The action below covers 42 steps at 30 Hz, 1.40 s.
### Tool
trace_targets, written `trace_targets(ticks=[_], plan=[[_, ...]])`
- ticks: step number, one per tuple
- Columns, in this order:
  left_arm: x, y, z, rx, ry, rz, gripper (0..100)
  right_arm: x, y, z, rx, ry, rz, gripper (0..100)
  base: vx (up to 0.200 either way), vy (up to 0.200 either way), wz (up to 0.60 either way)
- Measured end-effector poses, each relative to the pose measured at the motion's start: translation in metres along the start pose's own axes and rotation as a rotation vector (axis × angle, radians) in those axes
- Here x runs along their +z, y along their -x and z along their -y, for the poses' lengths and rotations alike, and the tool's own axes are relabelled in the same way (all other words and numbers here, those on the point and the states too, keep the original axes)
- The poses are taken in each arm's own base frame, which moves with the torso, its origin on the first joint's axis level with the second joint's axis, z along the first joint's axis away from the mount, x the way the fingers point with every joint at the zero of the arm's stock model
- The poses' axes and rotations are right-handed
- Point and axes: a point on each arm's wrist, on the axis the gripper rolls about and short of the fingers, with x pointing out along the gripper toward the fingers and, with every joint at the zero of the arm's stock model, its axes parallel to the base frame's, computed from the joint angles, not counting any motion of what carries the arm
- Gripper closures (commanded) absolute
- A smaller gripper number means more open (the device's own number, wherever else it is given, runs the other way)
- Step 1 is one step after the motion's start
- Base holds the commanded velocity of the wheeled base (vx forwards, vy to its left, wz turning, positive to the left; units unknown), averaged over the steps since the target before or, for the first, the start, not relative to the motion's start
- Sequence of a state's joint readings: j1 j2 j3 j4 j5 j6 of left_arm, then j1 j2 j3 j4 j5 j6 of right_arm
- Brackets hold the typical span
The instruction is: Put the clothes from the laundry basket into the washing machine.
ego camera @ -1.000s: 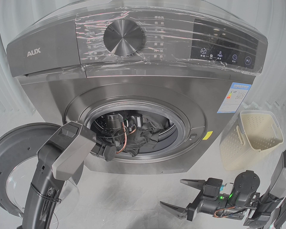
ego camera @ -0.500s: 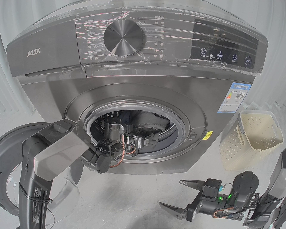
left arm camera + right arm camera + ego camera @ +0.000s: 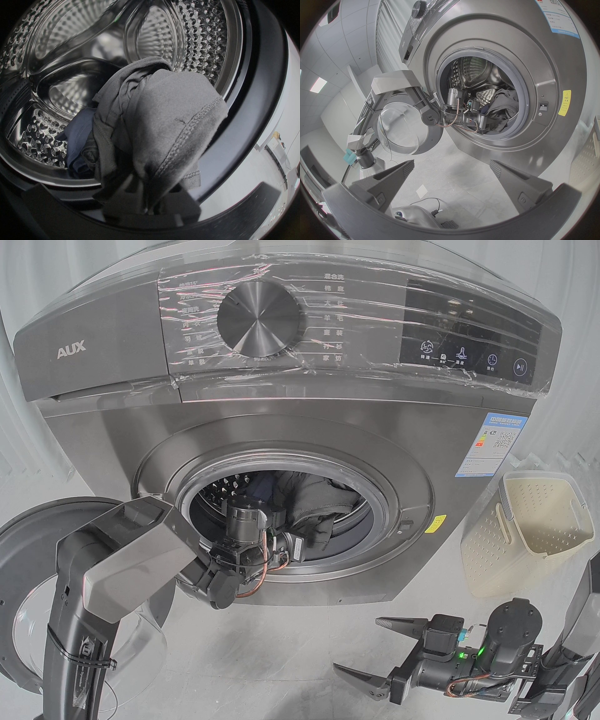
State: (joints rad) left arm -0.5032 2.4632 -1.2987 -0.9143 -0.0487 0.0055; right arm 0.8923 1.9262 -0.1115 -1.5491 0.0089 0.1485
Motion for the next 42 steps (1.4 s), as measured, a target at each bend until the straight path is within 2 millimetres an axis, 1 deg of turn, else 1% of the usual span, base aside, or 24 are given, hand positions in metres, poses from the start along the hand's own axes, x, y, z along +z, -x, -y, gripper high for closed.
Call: trace_targets(ticks=[2, 5, 12, 15, 16, 19, 22, 25, 28, 31, 35, 39, 42], plan=[[0.005, -0.003, 0.0, 0.005, 0.004, 0.02, 100, 0.0, 0.0, 0.0, 0.0, 0.0, 0.0, 0, 0.0, 0.0, 0.0], [0.02, -0.008, -0.001, 0.024, 0.022, 0.079, 100, 0.0, 0.0, 0.0, 0.0, 0.0, 0.0, 0, 0.0, 0.0, 0.0], [0.07, -0.025, -0.016, 0.11, 0.073, 0.317, 100, 0.0, 0.0, 0.0, 0.001, 0.0, 0.001, 0, 0.0, 0.0, 0.0], [0.084, -0.031, -0.023, 0.139, 0.085, 0.397, 100, 0.0, -0.001, 0.0, 0.001, 0.0, 0.0, 0, 0.0, 0.0, 0.0], [0.086, -0.033, -0.025, 0.147, 0.088, 0.417, 0, 0.0, -0.001, 0.0, 0.001, 0.0, -0.001, 0, 0.0, 0.0, 0.0], [0.089, -0.039, -0.03, 0.167, 0.096, 0.46, 0, -0.001, -0.001, 0.0, 0.002, 0.0, -0.004, 0, 0.0, 0.0, 0.0], [0.084, -0.042, -0.035, 0.176, 0.099, 0.458, 0, -0.001, -0.002, 0.0, 0.002, 0.0, -0.006, 0, 0.0, 0.0, 0.0], [0.074, -0.045, -0.031, 0.165, 0.098, 0.43, 0, -0.001, -0.002, 0.0, 0.001, 0.0, -0.006, 0, 0.0, 0.0, 0.0], [0.059, -0.044, -0.028, 0.152, 0.095, 0.373, 0, -0.002, -0.002, 0.0, 0.001, 0.0, -0.008, 0, 0.0, 0.0, 0.0], [0.039, -0.04, -0.018, 0.112, 0.081, 0.284, 0, -0.002, -0.002, 0.0, 0.001, 0.0, -0.008, 0, 0.0, 0.0, 0.0], [0.02, -0.029, -0.007, 0.066, 0.044, 0.196, 0, -0.002, -0.002, 0.0, 0.001, 0.0, -0.008, 0, 0.0, 0.0, 0.0], [0.01, -0.019, 0.005, 0.024, 0.0, 0.157, 0, -0.002, -0.002, 0.0, 0.002, 0.0, -0.009, 0, 0.0, 0.0, 0.0], [0.005, -0.013, 0.008, 0.005, -0.01, 0.136, 0, -0.002, -0.002, 0.0, 0.002, 0.0, -0.009, 0, 0.0, 0.0, 0.0]])
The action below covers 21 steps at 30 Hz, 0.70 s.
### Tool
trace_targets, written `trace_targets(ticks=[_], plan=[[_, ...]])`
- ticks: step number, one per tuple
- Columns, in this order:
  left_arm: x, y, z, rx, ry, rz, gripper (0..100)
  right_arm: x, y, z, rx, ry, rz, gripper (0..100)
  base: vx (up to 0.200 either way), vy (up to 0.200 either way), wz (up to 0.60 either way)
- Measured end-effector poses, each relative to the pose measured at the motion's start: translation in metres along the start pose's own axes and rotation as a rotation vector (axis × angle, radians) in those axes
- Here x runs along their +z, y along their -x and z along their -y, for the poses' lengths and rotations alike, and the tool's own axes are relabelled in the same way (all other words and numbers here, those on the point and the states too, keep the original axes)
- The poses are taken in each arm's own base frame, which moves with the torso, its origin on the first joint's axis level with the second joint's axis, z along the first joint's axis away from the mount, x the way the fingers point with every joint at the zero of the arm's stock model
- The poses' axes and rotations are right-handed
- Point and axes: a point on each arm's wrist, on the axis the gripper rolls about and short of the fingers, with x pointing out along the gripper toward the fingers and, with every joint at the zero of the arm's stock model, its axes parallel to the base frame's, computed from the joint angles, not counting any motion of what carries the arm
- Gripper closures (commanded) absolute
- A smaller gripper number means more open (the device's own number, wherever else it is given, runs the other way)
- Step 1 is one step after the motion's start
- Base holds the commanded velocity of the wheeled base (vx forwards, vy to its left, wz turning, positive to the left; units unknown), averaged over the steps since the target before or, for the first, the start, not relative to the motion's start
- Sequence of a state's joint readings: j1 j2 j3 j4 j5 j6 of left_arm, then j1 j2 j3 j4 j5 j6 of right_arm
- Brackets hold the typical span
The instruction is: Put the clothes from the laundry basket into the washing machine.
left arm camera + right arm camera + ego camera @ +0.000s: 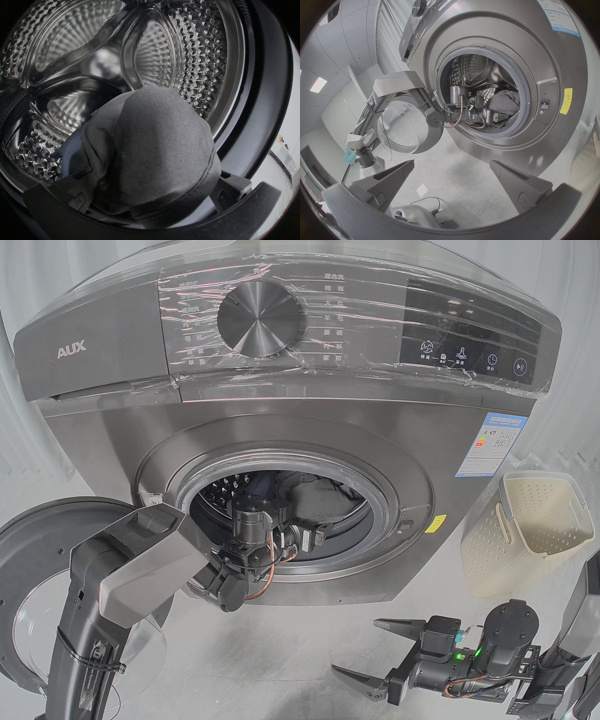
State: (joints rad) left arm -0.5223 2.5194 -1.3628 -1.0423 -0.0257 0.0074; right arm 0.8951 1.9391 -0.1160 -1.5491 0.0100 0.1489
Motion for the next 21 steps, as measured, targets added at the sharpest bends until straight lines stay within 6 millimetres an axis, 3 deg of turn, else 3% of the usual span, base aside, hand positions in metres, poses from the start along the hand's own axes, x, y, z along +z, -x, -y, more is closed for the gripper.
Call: trace_targets(ticks=[9, 10, 21], plan=[[-0.01, 0.004, 0.007, -0.024, -0.04, -0.034, 0, 0.0, 0.0, -0.001, 0.002, 0.0, -0.001, 0, 0.0, 0.0, 0.0], [-0.012, 0.004, 0.007, -0.024, -0.046, -0.037, 100, 0.0, 0.0, -0.001, 0.002, 0.0, -0.001, 0, 0.0, 0.0, 0.0], [-0.015, -0.001, -0.013, 0.026, -0.067, -0.016, 100, 0.0, 0.0, -0.001, 0.005, 0.0, -0.001, 0, 0.0, 0.0, 0.0]])
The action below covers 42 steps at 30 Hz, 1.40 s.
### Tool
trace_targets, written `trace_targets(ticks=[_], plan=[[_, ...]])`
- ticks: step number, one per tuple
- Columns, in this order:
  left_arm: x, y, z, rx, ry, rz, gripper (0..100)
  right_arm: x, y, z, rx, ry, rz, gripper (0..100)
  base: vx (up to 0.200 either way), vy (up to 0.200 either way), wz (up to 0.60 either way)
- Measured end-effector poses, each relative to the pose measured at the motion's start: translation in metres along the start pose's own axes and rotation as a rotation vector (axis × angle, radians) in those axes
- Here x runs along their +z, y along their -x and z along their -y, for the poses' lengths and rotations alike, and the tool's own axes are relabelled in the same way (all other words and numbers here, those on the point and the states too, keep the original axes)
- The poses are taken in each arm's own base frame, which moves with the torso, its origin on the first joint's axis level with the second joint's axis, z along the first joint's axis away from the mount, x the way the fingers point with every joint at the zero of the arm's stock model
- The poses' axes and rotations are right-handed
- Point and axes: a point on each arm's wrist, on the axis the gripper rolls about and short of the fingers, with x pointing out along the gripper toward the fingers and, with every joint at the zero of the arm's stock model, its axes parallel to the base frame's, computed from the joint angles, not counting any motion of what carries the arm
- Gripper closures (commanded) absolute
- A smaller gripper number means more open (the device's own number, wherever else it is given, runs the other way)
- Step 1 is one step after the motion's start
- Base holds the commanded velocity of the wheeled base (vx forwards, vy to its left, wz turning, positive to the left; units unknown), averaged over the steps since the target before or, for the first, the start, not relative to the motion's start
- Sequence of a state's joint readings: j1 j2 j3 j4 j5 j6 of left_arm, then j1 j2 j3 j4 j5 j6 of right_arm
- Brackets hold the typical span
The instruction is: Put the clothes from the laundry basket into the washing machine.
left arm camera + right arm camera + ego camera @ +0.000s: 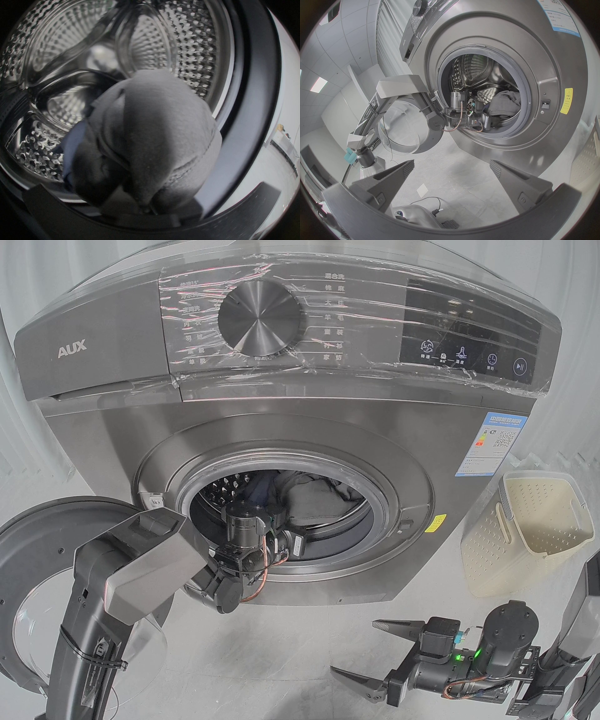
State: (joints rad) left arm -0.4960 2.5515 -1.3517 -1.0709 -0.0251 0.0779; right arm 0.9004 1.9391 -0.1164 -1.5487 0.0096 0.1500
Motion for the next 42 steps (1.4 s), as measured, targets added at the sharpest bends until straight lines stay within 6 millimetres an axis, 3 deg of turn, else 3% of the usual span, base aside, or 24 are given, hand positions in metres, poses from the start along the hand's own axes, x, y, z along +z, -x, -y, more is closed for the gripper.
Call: trace_targets(ticks=[5, 18, 24, 25, 36, 42], plan=[[0.013, -0.006, -0.005, 0.024, 0.007, 0.053, 100, 0.0, 0.0, 0.0, 0.0, 0.0, 0.001, 0, 0.0, 0.0, 0.0], [0.081, -0.043, -0.034, 0.15, 0.069, 0.384, 100, 0.0, 0.0, 0.0, 0.001, 0.0, 0.001, 0, 0.0, 0.0, 0.0], [0.075, -0.055, -0.046, 0.194, 0.129, 0.402, 100, 0.0, 0.0, 0.0, 0.001, 0.0, 0.001, 0, 0.0, 0.0, 0.0], [0.074, -0.056, -0.045, 0.194, 0.131, 0.403, 0, 0.0, 0.0, 0.0, 0.001, 0.0, 0.001, 0, 0.0, 0.0, 0.0], [0.063, -0.06, -0.038, 0.182, 0.16, 0.371, 0, 0.0, 0.0, 0.0, 0.002, 0.0, 0.001, 0, 0.0, 0.0, 0.0], [0.046, -0.054, -0.027, 0.167, 0.163, 0.289, 0, 0.0, 0.0, 0.0, 0.002, 0.0, 0.001, 0, 0.0, 0.0, 0.0]])
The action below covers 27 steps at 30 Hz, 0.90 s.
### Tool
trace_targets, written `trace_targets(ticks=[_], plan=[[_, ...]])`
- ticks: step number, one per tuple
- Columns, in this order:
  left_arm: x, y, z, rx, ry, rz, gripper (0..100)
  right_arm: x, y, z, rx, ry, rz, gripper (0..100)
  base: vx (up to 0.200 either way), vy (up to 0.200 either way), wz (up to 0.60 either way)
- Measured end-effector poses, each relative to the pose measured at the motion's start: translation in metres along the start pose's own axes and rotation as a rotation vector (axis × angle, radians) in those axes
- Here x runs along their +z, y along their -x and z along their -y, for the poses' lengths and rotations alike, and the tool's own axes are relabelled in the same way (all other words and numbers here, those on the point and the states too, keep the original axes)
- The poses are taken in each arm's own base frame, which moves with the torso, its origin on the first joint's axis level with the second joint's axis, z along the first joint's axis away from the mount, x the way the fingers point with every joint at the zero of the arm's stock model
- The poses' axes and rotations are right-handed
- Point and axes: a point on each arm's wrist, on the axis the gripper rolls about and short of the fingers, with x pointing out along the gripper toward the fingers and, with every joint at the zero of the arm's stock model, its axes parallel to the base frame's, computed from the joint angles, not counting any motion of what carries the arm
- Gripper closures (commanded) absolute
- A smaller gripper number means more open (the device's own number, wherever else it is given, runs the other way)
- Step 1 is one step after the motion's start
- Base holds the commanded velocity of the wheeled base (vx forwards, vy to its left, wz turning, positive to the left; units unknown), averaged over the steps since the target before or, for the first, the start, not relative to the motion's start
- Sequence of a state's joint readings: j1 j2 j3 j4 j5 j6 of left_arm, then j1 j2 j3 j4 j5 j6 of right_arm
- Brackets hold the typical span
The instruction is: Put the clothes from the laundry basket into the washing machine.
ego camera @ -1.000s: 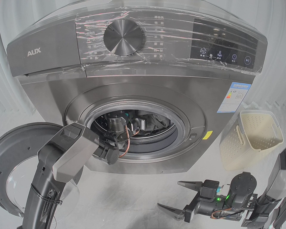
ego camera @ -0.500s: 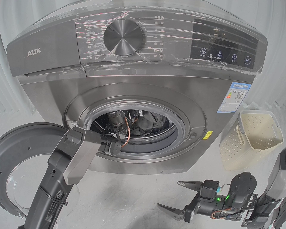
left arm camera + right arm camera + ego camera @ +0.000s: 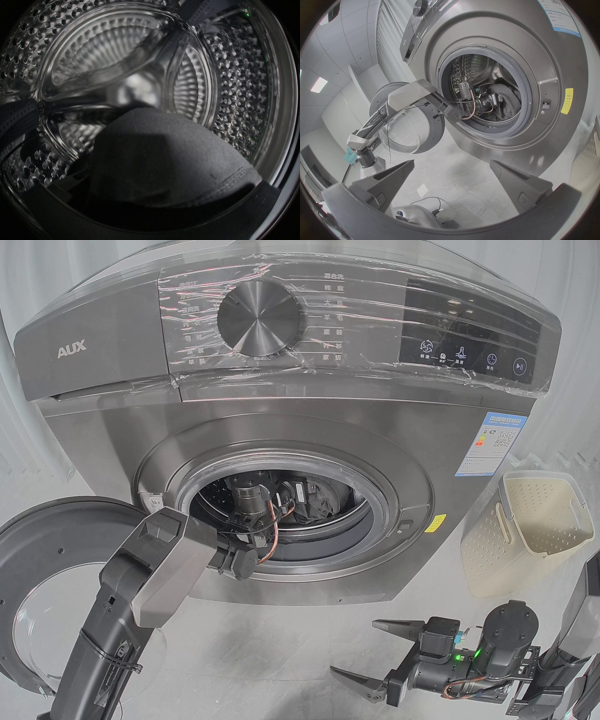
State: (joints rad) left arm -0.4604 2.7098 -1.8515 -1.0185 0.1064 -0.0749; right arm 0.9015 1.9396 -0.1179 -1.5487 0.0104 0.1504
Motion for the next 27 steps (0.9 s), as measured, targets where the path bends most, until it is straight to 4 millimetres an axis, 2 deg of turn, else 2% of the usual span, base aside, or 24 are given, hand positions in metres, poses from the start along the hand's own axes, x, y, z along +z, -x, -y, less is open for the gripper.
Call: trace_targets(ticks=[5, 14, 21, 27], plan=[[-0.008, 0.017, 0.003, -0.005, -0.008, -0.079, 0, 0.0, 0.0, 0.0, 0.0, 0.0, 0.0, 0, 0.0, 0.0, 0.0], [-0.019, 0.064, 0.014, -0.038, -0.031, -0.23, 0, 0.0, 0.0, 0.0, 0.001, 0.001, -0.001, 0, 0.0, 0.0, 0.0], [-0.012, 0.097, 0.021, -0.066, -0.042, -0.263, 0, 0.0, 0.0, -0.001, 0.002, 0.001, 0.0, 0, 0.0, 0.0, 0.0], [-0.005, 0.118, 0.032, -0.102, -0.044, -0.269, 0, 0.0, 0.0, -0.002, 0.007, 0.001, 0.001, 0, 0.0, 0.0, 0.0]])
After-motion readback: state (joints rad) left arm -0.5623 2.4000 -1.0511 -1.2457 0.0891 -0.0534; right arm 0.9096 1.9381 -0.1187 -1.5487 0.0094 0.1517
